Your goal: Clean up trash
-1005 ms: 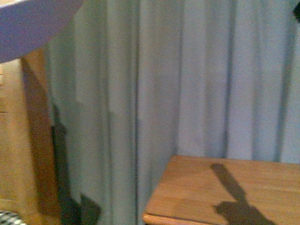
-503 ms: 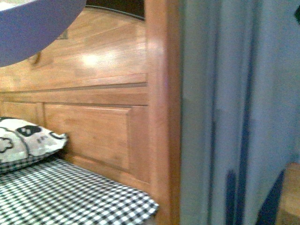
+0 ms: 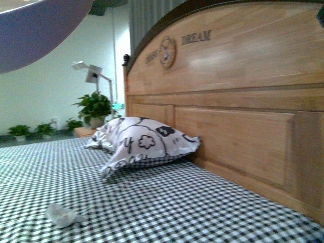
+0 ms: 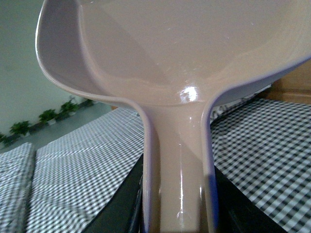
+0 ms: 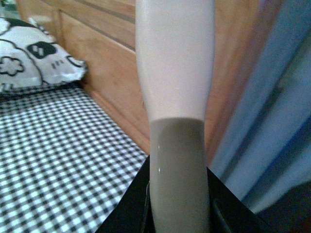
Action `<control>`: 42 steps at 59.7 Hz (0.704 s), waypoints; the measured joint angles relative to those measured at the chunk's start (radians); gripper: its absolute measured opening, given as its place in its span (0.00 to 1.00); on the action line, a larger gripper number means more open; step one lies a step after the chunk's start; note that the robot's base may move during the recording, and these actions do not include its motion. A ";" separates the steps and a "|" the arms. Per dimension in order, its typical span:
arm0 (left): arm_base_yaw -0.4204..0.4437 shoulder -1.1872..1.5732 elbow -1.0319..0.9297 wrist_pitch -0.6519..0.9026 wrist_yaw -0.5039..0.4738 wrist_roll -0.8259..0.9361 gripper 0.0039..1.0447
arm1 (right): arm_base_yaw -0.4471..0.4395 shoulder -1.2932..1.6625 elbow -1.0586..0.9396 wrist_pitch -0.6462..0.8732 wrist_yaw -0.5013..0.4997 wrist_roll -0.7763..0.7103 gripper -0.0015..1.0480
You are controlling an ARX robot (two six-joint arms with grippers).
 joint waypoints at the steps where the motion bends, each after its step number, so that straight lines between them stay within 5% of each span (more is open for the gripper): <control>1: 0.000 0.000 0.000 0.000 0.000 0.000 0.25 | 0.000 0.000 0.000 0.000 0.000 0.000 0.19; 29: 0.003 -0.002 0.000 -0.002 -0.003 -0.005 0.25 | 0.005 0.004 0.000 0.000 -0.005 0.000 0.19; 36: 0.004 0.042 0.098 -0.288 -0.059 -0.161 0.25 | 0.000 0.002 0.000 0.000 0.005 0.000 0.19; 42: 0.051 0.187 0.143 -0.328 -0.013 -0.179 0.25 | 0.001 0.000 0.000 0.000 0.000 0.000 0.19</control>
